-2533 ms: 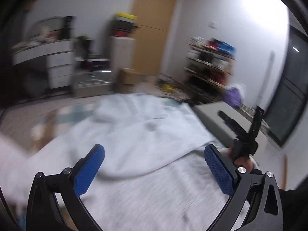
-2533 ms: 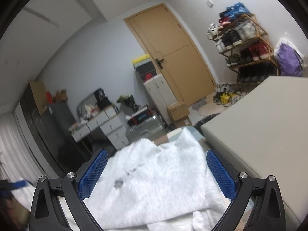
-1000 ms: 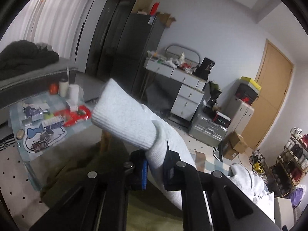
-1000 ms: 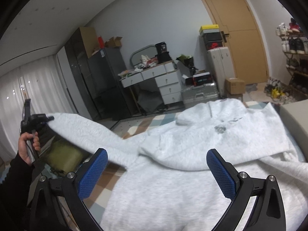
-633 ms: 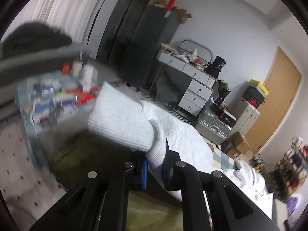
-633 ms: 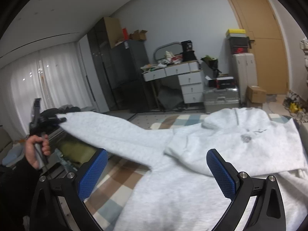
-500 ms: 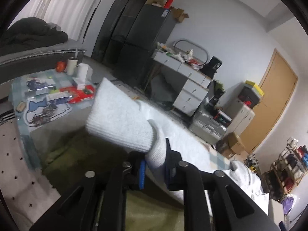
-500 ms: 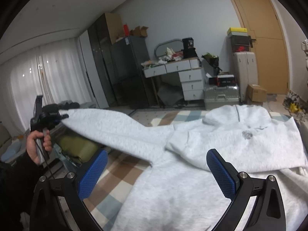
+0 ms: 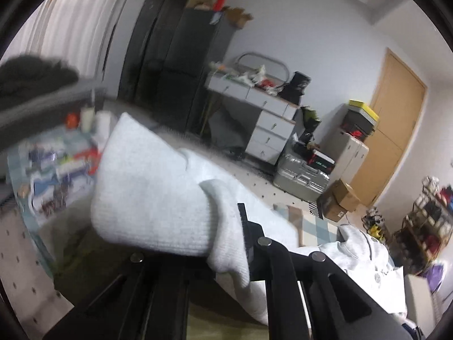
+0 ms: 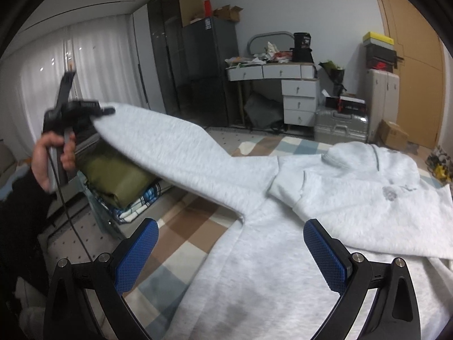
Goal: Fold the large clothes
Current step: 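Lift the held sleeve with the left tool and fold it across the hoodie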
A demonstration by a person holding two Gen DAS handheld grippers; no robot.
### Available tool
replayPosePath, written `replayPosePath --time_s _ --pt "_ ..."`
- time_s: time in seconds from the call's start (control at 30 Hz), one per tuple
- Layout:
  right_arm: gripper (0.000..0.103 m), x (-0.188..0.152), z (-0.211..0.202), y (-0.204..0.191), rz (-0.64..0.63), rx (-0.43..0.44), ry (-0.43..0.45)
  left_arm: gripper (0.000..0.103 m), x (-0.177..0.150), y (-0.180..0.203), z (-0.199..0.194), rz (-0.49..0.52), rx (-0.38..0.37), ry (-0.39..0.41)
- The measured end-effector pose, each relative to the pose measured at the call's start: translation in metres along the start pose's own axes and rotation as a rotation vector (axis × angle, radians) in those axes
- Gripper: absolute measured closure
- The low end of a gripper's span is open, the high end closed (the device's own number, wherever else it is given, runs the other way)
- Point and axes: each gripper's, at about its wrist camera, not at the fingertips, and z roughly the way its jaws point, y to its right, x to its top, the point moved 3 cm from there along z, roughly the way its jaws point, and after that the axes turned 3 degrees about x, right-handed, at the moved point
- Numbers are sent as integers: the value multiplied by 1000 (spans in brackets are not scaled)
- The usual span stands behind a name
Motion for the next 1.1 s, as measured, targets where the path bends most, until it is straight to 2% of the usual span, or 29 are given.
replayPosePath --time_s 0.07,0.2,0.27,0.37,0.53,0.63,0.73,0.83,1.03,1.1 --pt "0 -3 -3 6 17 -3 14 97 10 24 -15 63 -26 41" --pt "0 -3 -15 31 95 -17 42 98 31 98 -46 164 -181 104" --pt "0 0 -28 58 163 -44 62 98 38 148 -59 217 -276 119" --pt "0 3 -47 94 245 -93 79 98 37 222 -66 276 -424 106" --pt "0 -13 -91 156 358 -193 109 98 8 337 -46 353 -550 35" --pt "0 -30 -112 183 407 -241 132 98 -25 404 -20 390 -613 -55" --pt "0 -51 -131 212 483 -280 148 98 -66 457 3 433 -642 -142" --pt "0 -71 -151 238 552 -317 163 98 -128 508 26 490 -667 -262" --pt "0 -103 -183 265 617 -362 181 98 -221 549 72 533 -666 -493" --pt "0 -112 -188 272 624 -377 178 98 -241 556 78 567 -642 -557"
